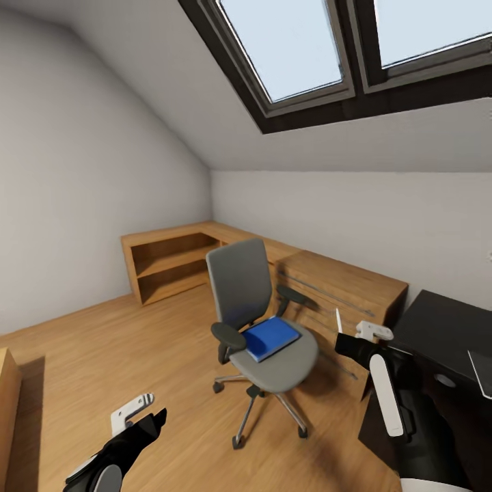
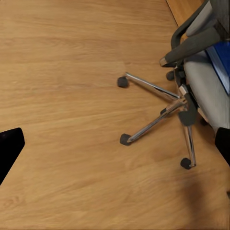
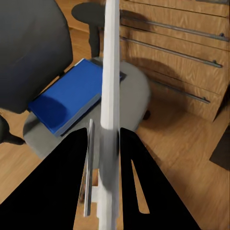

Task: In the bedroom, organize the workspace by keeping the computer under the desk, ensuring the monitor is on the desk, placing the keyboard on the desk next to the monitor, placing the mouse on the desk next to the keyboard, moving the folder from the swivel chair onto the desk next to the mouse, stacking the notebook on top of the folder with the pen on top of the notebook, and positioning the swivel chair next to the desk.

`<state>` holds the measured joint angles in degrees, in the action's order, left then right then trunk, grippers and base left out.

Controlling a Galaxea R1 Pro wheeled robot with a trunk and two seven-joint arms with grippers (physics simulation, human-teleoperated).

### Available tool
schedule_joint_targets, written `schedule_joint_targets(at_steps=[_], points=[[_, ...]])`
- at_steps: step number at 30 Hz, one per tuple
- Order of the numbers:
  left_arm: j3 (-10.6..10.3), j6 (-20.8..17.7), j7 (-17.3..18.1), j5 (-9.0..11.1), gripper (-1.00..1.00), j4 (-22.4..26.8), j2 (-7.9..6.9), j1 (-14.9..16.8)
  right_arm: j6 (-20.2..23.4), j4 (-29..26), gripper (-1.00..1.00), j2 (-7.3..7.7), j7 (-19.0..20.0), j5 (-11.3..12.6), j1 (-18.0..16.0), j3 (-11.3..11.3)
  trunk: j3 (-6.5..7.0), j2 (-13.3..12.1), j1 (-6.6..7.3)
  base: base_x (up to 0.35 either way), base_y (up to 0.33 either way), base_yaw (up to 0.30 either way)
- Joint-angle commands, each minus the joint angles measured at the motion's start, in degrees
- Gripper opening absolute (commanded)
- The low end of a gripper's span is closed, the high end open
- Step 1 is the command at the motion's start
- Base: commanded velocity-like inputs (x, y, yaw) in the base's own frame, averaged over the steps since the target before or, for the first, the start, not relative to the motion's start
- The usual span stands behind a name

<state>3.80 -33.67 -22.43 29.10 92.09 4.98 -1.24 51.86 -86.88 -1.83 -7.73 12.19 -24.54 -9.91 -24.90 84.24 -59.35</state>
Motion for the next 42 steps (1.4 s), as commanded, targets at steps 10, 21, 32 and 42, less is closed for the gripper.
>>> schedule_joint_targets(at_steps=[10,21,32,42], points=[[-0.1,-0.17,-0.42,0.61,1.0,0.11,0.03,0.01,0.08,0.05,-1.0,-0.02,-0.53,0.52,-0.03,-0.99,0.28,0.03,-0.03,0.095,-0.041,-0.227],[-0.19,-0.17,-0.4,0.61,1.0,0.03,0.03,0.01,0.0,0.35,-1.0,0.11,-0.61,0.33,-0.05,-3.19,0.68,0.03,-0.03,0.005,-0.002,-0.268],[-0.24,-0.17,-0.34,0.53,1.0,0.1,0.01,0.01,0.0,1.57,-1.0,0.79,-0.63,0.21,-0.06,-3.6,0.96,0.03,-0.03,0.082,0.0,-0.279],[-3.15,-0.25,-0.36,-1.73,1.0,-0.02,-0.17,0.01,-0.01,2.34,-1.0,1.03,-0.62,0.17,-0.03,-3.56,1.19,0.03,-0.03,0.29,-0.046,-0.281]])
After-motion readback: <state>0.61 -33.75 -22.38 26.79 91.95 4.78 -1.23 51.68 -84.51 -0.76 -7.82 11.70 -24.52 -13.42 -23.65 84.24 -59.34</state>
